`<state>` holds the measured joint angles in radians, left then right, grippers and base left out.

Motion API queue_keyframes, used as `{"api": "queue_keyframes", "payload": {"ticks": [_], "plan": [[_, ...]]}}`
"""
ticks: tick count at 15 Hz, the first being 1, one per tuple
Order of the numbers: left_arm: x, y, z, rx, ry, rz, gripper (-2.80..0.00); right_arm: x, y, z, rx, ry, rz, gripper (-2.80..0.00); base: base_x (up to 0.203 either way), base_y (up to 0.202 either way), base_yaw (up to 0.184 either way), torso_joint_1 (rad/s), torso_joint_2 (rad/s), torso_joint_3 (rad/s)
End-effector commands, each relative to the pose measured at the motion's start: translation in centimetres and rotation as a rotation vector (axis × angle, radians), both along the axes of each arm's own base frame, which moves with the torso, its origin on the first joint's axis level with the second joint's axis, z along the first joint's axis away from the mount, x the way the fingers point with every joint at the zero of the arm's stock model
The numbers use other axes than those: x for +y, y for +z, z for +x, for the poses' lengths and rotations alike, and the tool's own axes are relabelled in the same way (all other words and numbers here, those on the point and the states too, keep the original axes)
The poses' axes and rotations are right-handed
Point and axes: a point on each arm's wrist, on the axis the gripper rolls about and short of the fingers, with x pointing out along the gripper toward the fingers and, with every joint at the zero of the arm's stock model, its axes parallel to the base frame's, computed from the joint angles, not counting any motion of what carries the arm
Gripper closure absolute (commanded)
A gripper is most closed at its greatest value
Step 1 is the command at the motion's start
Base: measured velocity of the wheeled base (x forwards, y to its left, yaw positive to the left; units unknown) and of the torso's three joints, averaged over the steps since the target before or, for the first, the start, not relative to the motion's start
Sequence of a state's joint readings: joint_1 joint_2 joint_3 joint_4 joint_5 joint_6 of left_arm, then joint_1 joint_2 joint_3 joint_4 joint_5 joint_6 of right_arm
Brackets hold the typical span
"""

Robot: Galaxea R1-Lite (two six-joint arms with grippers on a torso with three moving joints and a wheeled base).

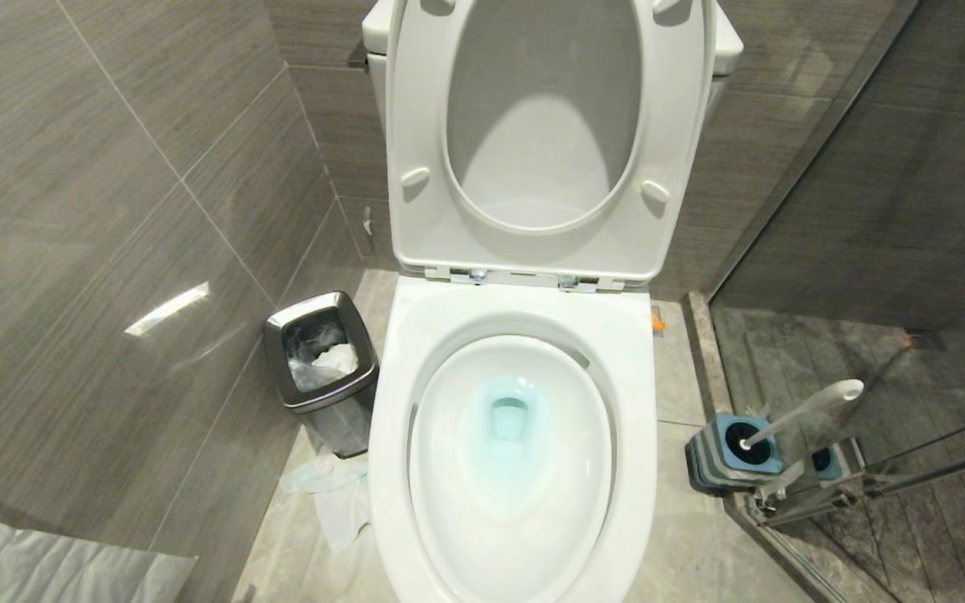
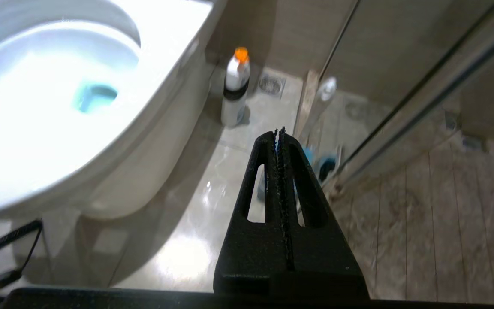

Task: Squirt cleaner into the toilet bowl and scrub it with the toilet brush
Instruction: Flush the toilet

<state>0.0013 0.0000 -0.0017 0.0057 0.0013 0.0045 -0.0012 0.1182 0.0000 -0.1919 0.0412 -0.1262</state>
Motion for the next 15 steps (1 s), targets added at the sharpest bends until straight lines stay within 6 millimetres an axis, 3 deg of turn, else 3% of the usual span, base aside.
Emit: {"api": "queue_keyframes", "payload": {"ticks": [1, 15], "plan": [[0.00, -0.01, 0.00, 0.001, 0.001, -0.001, 0.00, -0.06, -1.62, -0.95, 0.017, -0.024, 0.014, 0.00, 0.000, 0.000, 0.000, 0.000, 0.00, 0.000], [0.00, -0.01, 0.00, 0.001, 0.001, 0.000, 0.00, -0.10, -2.22, -0.94, 0.079, -0.038, 0.112, 0.00, 0.000, 0.000, 0.000, 0.000, 0.00, 0.000]]}}
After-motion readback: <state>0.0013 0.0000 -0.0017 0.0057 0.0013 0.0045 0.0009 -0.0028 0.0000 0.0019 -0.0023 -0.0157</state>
